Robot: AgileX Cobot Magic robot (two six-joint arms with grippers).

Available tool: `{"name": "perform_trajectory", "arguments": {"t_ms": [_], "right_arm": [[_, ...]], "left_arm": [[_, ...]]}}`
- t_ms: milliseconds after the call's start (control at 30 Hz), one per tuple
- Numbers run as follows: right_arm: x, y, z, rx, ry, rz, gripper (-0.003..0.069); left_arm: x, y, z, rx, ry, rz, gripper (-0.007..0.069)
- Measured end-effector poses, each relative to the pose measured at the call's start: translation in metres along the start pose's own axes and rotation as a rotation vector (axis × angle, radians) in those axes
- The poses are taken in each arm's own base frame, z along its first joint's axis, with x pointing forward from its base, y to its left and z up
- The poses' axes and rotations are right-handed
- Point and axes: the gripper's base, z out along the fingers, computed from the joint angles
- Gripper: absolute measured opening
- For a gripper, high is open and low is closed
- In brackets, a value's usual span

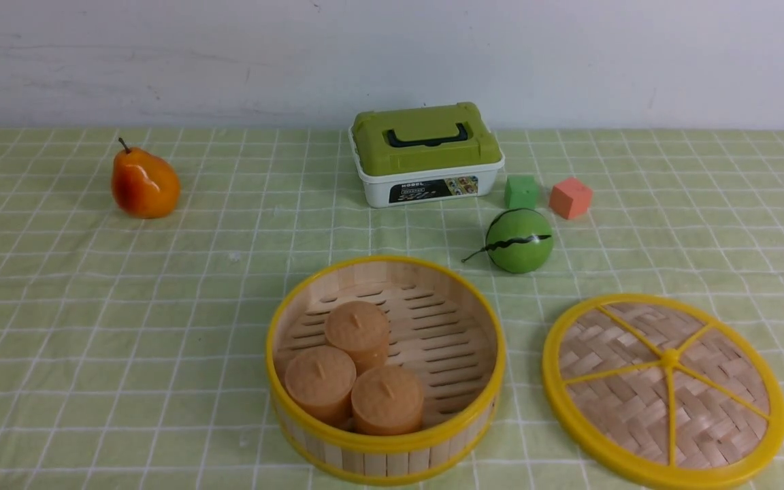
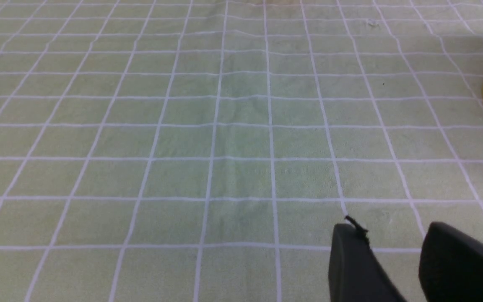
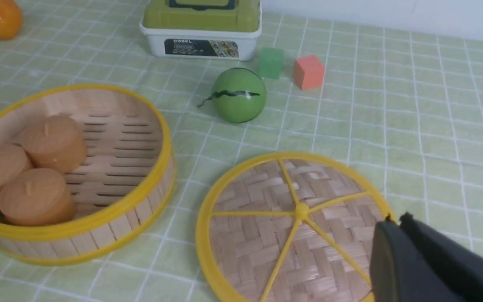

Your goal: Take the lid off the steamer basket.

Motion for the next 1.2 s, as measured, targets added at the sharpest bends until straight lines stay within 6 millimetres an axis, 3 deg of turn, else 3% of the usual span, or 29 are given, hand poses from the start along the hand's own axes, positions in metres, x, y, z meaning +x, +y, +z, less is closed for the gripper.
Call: {"name": "perform_trajectory", "arguments": {"t_ms": [200,333,433,700,1200], "right_arm": [[0.011,-0.007,-0.003,0.116,-0.3,-0.154,-0.0013],[0.039,-0.008,0.005,0.132,-0.426,-0.132,-0.001],[0.073,-0.01,0.019,0.128,-0.386,-0.075,-0.0007],[0.147,-0.016,0.028,0.201,-0.335,0.176,-0.0001],[0.174,-0.016,0.028,0.232,-0.096,0.242,0.0017]], "left_arm": [[0.0,0.0,0.0,0.0,0.0,0.0,0.0239],[0.0,0.0,0.0,0.0,0.0,0.0,0.0239],[0.0,0.0,0.0,0.0,0.0,0.0,0.0239],[0.0,0.0,0.0,0.0,0.0,0.0,0.0239],[0.0,0.0,0.0,0.0,0.002,0.0,0.0239]]}}
